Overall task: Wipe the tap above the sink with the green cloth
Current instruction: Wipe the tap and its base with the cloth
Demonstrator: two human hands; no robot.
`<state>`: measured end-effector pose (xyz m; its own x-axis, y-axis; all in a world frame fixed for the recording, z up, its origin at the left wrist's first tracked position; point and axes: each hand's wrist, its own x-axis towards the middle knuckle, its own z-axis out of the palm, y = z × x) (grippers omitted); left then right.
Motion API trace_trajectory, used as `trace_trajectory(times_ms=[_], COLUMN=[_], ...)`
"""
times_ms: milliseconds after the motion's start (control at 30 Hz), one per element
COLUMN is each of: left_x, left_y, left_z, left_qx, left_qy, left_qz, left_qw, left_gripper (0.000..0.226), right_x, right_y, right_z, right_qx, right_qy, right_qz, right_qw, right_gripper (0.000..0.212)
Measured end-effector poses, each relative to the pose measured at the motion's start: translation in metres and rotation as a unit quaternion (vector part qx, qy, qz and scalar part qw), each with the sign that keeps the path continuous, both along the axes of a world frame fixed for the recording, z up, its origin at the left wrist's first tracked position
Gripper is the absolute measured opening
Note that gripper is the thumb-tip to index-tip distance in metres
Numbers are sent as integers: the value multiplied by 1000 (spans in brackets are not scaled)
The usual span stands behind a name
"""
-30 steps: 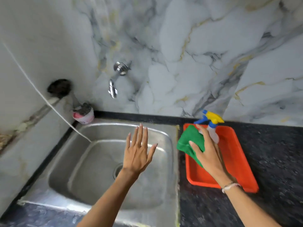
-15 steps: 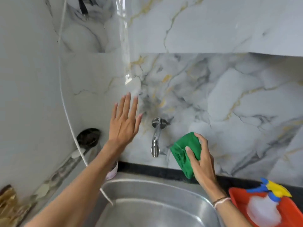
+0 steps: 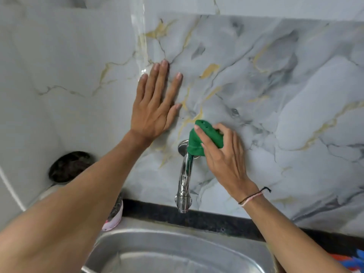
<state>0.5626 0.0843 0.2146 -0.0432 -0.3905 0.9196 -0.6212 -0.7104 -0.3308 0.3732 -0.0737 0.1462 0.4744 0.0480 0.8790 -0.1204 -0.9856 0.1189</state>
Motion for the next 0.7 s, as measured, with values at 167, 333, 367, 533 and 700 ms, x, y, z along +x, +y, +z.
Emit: trace_trajectory(times_ms=[167, 333, 367, 533, 700], left_x=[7, 8, 8, 6, 4], left_y=[-12, -13, -13, -11, -10], left_z=[-9, -11, -11, -9, -10], left_qx=[-60, -63, -64, -70, -69], left_qy=[-20, -20, -23, -28, -33], left_qz=[-4, -12, -14, -19, -14], left_qw=[998, 998, 998, 997, 997], left_gripper=[63, 64, 64, 63, 63], right_x=[6, 4, 5, -15, -49], right_y=[2, -3, -5, -11, 0], right_z=[-28, -43, -45, -79, -114], right_qx=[-82, -95, -100, -97, 31], right_qy=[47, 75, 64, 105, 120], right_qz=[-17, -42, -47, -59, -26], right_qw=[995, 992, 992, 988, 992], right_gripper=[63, 68, 62, 57, 64])
